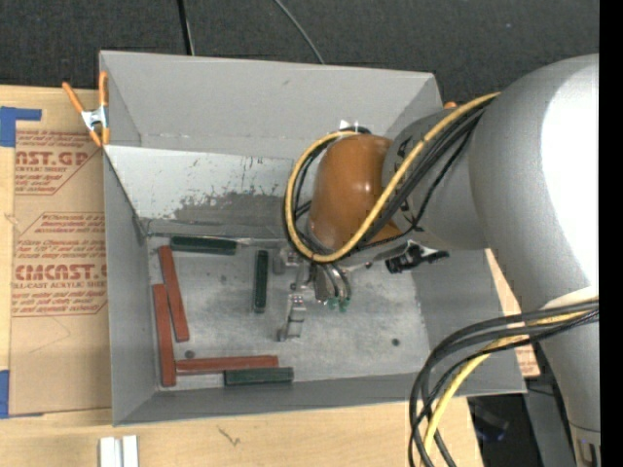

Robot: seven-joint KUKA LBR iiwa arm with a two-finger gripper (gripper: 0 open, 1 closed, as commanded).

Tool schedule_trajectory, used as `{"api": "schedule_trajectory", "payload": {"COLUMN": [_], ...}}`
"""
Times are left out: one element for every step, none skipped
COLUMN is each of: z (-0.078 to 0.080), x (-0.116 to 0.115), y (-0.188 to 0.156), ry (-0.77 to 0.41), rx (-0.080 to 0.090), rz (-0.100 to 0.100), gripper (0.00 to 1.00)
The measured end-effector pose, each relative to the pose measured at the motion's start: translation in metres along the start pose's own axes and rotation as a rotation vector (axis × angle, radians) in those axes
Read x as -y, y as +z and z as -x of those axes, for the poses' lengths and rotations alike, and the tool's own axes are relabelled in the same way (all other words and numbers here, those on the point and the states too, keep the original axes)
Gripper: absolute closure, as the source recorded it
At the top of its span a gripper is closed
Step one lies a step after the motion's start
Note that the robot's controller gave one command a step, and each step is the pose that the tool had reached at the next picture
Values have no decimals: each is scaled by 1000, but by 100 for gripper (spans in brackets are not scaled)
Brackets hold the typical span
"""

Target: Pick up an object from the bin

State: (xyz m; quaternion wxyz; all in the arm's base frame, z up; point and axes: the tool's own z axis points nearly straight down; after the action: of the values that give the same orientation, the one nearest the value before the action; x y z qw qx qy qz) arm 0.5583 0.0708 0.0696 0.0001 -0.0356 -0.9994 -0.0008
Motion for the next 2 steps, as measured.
{"api": "schedule_trajectory", "payload": {"z": [0,4], "x": [0,-6], "y": [0,-6], "ry": [0,100], "rx": [0,-3], "rz": [0,-2], "gripper": [0,0]}}
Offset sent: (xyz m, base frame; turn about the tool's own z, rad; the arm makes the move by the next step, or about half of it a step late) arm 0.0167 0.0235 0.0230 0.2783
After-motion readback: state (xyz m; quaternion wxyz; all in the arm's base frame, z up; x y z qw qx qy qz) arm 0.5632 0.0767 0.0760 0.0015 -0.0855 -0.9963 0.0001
